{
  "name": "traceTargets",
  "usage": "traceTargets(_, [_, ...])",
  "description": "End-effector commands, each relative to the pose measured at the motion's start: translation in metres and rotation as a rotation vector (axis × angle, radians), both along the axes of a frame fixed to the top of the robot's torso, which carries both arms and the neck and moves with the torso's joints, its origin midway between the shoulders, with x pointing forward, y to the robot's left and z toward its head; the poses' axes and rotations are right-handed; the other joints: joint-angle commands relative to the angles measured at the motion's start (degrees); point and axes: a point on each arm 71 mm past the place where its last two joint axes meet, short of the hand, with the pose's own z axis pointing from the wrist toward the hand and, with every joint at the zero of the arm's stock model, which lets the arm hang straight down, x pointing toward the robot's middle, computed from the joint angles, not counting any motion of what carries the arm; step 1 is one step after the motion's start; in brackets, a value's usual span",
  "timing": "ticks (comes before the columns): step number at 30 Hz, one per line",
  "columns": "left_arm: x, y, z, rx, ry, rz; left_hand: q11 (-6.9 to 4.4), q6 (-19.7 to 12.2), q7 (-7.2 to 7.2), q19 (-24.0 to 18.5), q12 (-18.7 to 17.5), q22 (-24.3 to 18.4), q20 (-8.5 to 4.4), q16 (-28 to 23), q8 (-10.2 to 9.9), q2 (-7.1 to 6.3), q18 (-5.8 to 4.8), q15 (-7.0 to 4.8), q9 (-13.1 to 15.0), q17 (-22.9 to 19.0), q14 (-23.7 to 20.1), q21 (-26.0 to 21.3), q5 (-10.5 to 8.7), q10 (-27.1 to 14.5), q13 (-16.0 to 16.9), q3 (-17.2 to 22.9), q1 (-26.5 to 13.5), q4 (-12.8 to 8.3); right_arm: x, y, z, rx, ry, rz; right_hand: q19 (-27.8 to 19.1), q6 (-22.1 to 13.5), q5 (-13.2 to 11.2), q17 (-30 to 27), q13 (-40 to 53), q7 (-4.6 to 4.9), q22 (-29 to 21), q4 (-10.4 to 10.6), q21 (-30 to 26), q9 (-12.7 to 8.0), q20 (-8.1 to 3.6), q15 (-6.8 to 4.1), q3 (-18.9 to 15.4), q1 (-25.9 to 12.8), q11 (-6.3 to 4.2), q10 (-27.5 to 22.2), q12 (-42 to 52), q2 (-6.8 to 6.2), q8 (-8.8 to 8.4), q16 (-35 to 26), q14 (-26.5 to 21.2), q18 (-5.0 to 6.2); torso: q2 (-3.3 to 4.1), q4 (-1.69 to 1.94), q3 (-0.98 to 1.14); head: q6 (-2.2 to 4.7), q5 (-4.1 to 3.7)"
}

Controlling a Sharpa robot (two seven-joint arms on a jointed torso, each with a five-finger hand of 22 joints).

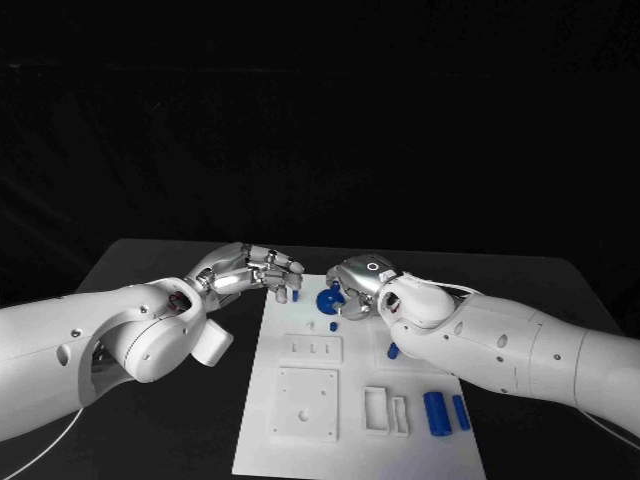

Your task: Assemble the parts on the task board

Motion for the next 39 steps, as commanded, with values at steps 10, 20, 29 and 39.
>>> traceTargets(10, [0.000, -0.001, 0.001, -0.001, -0.006, -0.015, -0.17, -0.41, -0.07, -0.47, -0.36, -0.07, -0.77, -0.37, -0.32, -0.14, 0.22, 0.24, 0.11, -0.08, 0.17, -0.23, -0.09, -0.40, 0.10, 0.32, 0.51, 0.06, 0.001, -0.001, -0.002, -0.004, 0.031, -0.018, -0.06, -0.26, -0.18, 0.09, -0.10, 0.02, 0.74, 0.15, -0.15, -0.04, -0.17, 0.38, -0.43, -0.04, -0.16, -0.17, -0.32, -0.70, -0.16, -0.25, 0.04, 4.89, -0.01, -0.03, -0.02, -0.07, -0.02])
traceTargets(20, [0.000, 0.000, 0.001, -0.001, -0.008, -0.011, -0.16, -0.43, -0.06, -0.48, -0.37, -0.07, -0.76, -0.39, -0.33, -0.17, 0.22, 0.24, 0.13, -0.08, 0.17, -0.22, -0.09, -0.43, 0.11, 0.32, 0.50, 0.07, -0.008, -0.020, 0.004, 0.107, 0.050, -0.004, -0.10, 0.27, 0.92, 0.18, -0.23, 0.16, 0.74, 0.50, -0.20, 0.14, -0.15, 0.49, -0.83, -0.34, -0.04, -0.26, -0.23, -0.49, 0.34, -0.32, 0.02, 4.89, -0.07, -0.06, 0.03, 0.03, 0.06])
traceTargets(29, [0.000, 0.005, 0.001, -0.001, -0.009, -0.004, -0.17, -0.42, -0.07, -0.49, -0.36, -0.08, -0.77, -0.40, -0.33, -0.17, 0.22, 0.24, 0.15, -0.08, 0.16, -0.22, -0.08, -0.40, 0.14, 0.33, 0.53, 0.05, -0.007, -0.073, 0.046, 0.387, 0.153, 0.029, -0.60, 0.66, 5.37, 0.42, -0.37, 0.93, 0.88, -1.44, -0.26, 0.29, -0.13, 1.20, -3.60, -0.91, 0.71, -0.78, 0.16, 1.25, 0.90, -0.48, -0.14, 4.89, -0.27, -0.71, 0.22, 0.58, -0.11])
traceTargets(39, [0.002, 0.008, 0.001, 0.000, -0.010, 0.000, -0.23, -0.32, -0.10, -0.52, -0.27, -0.10, -0.75, -0.42, -0.27, -0.16, 0.21, 0.25, 0.22, -0.08, 0.15, -0.22, -0.11, -0.23, 0.22, 0.34, 0.53, 0.07, 0.007, -0.144, 0.044, 0.431, 0.228, -0.049, -1.61, 0.76, 11.84, 0.62, -0.68, 1.02, 0.98, -6.09, -0.28, 0.20, 0.15, 1.30, -9.91, -1.95, 0.80, -1.72, 0.59, 4.51, 1.20, -0.87, -0.38, 4.89, -0.83, -1.86, 0.80, 0.77, -0.48])
